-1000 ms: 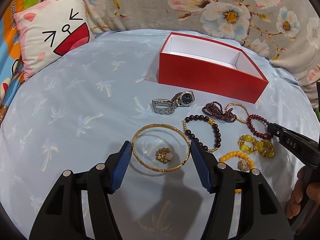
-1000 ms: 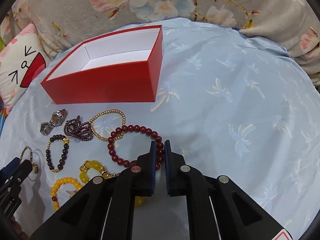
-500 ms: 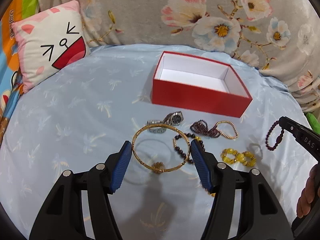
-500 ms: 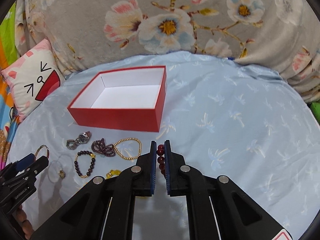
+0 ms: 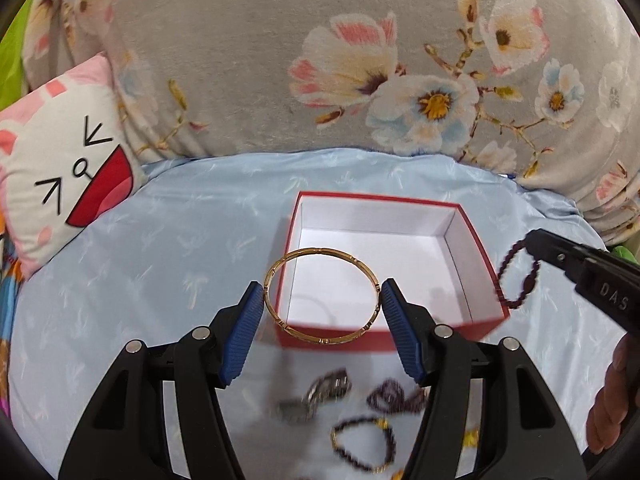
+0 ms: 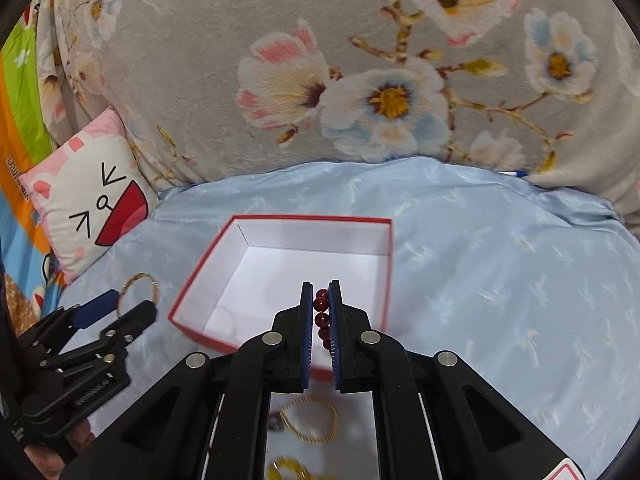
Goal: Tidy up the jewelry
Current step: 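Carry the bangle and red bracelet into the red box and open both tools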
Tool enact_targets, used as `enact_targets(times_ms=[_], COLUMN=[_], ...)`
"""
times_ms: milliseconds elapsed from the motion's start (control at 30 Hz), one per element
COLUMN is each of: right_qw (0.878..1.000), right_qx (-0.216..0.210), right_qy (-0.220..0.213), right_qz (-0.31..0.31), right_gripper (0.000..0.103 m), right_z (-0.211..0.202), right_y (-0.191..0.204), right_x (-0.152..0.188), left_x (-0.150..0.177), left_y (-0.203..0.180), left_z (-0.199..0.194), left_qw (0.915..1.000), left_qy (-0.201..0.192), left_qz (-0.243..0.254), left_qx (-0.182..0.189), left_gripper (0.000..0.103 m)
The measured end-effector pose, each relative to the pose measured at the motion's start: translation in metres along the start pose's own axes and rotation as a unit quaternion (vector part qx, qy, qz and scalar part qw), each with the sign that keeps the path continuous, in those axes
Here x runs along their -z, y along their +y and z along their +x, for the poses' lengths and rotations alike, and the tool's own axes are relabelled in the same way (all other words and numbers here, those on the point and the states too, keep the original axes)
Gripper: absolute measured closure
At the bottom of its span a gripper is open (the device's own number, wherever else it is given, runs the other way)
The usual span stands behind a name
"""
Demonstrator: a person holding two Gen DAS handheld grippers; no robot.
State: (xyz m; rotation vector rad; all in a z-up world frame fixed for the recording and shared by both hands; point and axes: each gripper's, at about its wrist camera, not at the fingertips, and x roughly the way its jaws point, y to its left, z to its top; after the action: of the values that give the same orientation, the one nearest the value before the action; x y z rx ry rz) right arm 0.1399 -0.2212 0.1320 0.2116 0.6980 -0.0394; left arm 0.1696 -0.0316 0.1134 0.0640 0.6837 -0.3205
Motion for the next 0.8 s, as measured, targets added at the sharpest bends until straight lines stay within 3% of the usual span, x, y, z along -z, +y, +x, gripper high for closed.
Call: enact_targets(times_ms=[167,233,500,800], right_qw=[0.997,0.996,0.996,0.995], right_qx=[-0.052,-0.054,-0.001,0.048], right_qy=[0.047,0.060,0.090,0.080], right_qz=[0.030,0.034,0.001,-0.021], right_gripper=[0.096,0.096,0.096,0.095], right_z=[0.065,0.088,0.146,0.168], right_y=[-0.002,-0.004,-0.016,-0.031], right_x=[-0.012,-0.009,-0.015,-0.039], left_x=[-0.023,-0.028,-0.030,-0.030], left_y=[-0.012,-0.016,-0.022,-0.021], left_z=[0.047,0.068,0.130,0.157], left_qw=[0.9998,0.9996,0.9982,0.9978], left_qy=[0.009,0.017,0.048,0.053], left_qz=[0.018,0.022,0.034,0.037], left_qx=[-0.003,-0.001,-0.006,-0.012], left_gripper=[0.045,0.045,0.045,0.045])
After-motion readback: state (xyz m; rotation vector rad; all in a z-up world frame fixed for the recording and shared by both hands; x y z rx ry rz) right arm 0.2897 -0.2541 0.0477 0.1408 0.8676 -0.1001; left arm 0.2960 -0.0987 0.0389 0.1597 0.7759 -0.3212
